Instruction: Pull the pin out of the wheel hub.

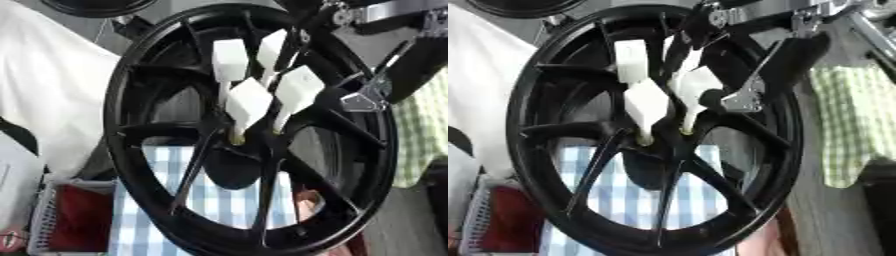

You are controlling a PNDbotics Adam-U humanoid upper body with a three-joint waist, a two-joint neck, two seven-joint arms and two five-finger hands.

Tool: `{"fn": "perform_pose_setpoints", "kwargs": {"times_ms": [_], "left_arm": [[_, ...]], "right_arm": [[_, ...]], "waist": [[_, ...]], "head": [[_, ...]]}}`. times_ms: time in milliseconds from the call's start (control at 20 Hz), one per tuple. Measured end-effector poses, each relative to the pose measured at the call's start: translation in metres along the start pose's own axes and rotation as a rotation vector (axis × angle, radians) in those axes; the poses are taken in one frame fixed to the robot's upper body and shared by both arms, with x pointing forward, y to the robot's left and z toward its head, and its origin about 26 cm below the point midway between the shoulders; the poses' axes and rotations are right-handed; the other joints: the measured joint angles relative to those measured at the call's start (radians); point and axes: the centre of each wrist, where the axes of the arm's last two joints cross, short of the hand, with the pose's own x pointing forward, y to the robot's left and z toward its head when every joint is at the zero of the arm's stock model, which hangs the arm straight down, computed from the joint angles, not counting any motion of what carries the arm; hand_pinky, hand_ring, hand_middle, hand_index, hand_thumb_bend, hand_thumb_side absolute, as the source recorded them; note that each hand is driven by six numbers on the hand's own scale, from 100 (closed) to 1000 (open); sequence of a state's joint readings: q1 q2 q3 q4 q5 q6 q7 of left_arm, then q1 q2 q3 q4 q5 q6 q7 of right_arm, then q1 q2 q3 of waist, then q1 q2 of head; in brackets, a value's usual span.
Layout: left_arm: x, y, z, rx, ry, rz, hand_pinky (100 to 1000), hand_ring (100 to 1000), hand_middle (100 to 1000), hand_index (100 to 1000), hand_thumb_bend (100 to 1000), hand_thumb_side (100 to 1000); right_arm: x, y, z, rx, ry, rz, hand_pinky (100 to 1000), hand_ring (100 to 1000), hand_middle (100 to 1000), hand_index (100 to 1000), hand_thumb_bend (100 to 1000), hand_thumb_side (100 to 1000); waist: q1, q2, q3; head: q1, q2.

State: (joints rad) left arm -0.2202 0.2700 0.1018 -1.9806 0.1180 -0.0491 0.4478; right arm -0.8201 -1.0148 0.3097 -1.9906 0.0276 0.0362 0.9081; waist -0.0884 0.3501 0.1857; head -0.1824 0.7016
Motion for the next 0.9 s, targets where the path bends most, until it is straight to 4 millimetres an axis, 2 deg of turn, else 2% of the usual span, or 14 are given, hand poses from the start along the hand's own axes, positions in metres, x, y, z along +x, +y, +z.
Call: {"fn": "perform_pose_setpoints", "kwargs": {"times_ms": [900], "left_arm": [[-0.0001, -0.0017, 0.0004, 0.001, 0.005, 0.012, 809, 771, 589, 764, 270, 713]], "right_arm": [[-0.0015, 0.005, -0.0033, 0.008, 0.041, -0.017, 856, 854, 751, 839, 215, 252]], "waist": [[0.0, 0.008, 0.005]], "head": [[0.001, 0.0]]}}
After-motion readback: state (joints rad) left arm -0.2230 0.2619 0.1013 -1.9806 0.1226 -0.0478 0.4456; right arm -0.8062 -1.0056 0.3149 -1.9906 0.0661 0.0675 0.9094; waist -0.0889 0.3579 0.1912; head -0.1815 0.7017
